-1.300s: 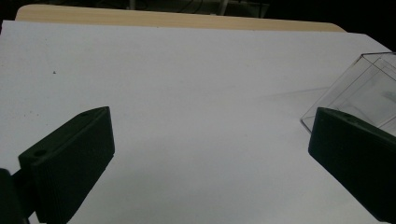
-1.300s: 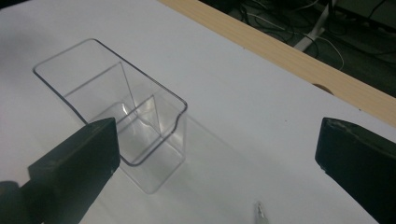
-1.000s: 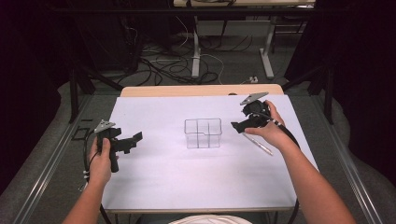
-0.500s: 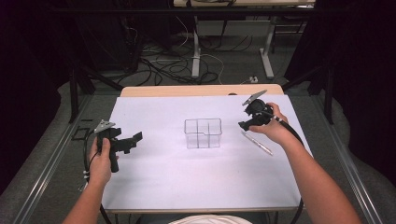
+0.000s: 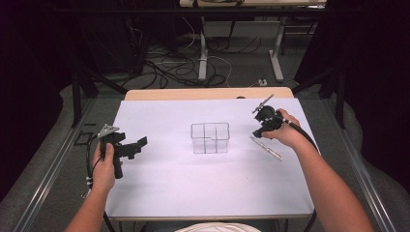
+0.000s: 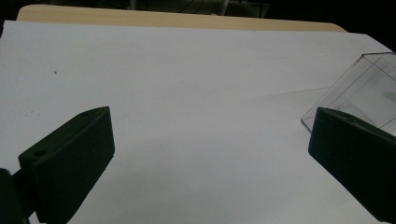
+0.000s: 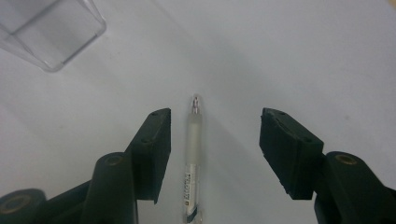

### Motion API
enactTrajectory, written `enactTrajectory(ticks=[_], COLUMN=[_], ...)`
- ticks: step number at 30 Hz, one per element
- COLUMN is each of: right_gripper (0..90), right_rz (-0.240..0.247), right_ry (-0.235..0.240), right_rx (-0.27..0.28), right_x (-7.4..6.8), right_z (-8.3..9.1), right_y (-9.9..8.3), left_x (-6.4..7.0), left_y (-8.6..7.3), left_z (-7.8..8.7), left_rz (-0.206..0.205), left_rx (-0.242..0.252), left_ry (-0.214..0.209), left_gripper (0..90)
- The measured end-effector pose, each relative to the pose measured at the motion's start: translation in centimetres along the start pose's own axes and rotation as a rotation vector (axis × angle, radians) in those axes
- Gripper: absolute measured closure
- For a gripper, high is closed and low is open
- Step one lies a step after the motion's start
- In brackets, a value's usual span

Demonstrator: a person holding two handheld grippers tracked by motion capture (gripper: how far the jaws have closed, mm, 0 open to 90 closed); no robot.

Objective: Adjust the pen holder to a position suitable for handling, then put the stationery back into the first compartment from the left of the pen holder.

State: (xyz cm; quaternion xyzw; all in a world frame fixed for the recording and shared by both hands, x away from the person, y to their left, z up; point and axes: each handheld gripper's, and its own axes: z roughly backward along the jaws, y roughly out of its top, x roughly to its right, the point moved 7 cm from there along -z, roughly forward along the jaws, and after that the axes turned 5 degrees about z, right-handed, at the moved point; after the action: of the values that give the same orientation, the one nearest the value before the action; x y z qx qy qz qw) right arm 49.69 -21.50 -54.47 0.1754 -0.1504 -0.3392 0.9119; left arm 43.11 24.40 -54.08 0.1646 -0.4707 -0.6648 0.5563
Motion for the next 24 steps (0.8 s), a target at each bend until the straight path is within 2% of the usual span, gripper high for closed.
enactTrajectory(ticks=[3,4,5,6,7,8,9,10,11,13,14,17,19,20,22,24], right_gripper=[48.6,49.0,50.5,53.7,53.7,56.1,56.1,56.9,57.5,60.6,61.4,62.5,62.6,62.5,62.4,62.8], right_rz=[0.012,-0.017,0.025,-0.013,-0.013,-0.016,-0.016,-0.01,-0.026,0.001,0.019,0.001,-0.003,-0.031,0.019,0.032], right_ry=[0.008,0.008,0.013,0.009,0.009,0.035,0.035,0.037,0.04,0.038,0.05,0.056,0.059,0.05,0.055,0.059], right_rx=[-0.034,-0.045,-0.045,-0.07,-0.07,-0.115,-0.115,-0.081,-0.088,-0.126,-0.173,-0.152,-0.158,-0.118,-0.182,-0.196], right_x=[0.2,0.1,0.4,0.2,0.2,0.0,0.0,0.0,-0.2,0.0,0.0,-0.2,-0.2,-0.4,-0.2,-0.2], right_z=[-0.3,-0.4,-0.5,-0.6,-0.6,-0.7,-0.7,-1.2,-1.3,-1.3,-1.3,-1.8,-2.0,-2.4,-2.2,-2.5], right_y=[-0.3,-0.4,-0.4,-0.6,-0.6,-0.9,-0.9,-0.8,-0.9,-1.1,-1.3,-1.3,-1.3,-1.2,-1.4,-1.4], left_x=[0.0,0.0,0.0,0.0,0.0,0.0,0.0,0.0,0.0,0.0,0.0,0.0,0.0,0.0,0.0,0.0], left_y=[0.0,0.0,0.0,0.0,0.0,-0.1,-0.1,0.0,0.0,0.0,0.0,0.0,0.0,0.0,0.0,-0.1], left_z=[0.0,0.0,0.0,0.0,0.0,0.0,0.0,0.0,0.0,0.1,0.1,0.0,0.0,0.1,0.1,0.0], left_rz=[0.0,0.0,0.0,0.001,0.0,0.0,0.0,-0.001,-0.001,-0.001,0.0,0.002,0.001,0.0,-0.002,-0.002], left_rx=[0.0,0.001,-0.001,0.0,-0.001,-0.002,-0.002,0.0,0.001,-0.002,-0.001,-0.001,-0.001,0.0,-0.001,0.002], left_ry=[0.001,0.001,0.0,0.0,0.001,0.001,0.001,0.001,0.001,0.001,0.001,0.002,0.003,0.002,0.004,0.004], left_gripper=[0.3,0.3,0.3,0.2,0.2,0.3,0.3,0.3,0.3,0.3,0.3,0.3,0.3,0.3,0.3,0.3])
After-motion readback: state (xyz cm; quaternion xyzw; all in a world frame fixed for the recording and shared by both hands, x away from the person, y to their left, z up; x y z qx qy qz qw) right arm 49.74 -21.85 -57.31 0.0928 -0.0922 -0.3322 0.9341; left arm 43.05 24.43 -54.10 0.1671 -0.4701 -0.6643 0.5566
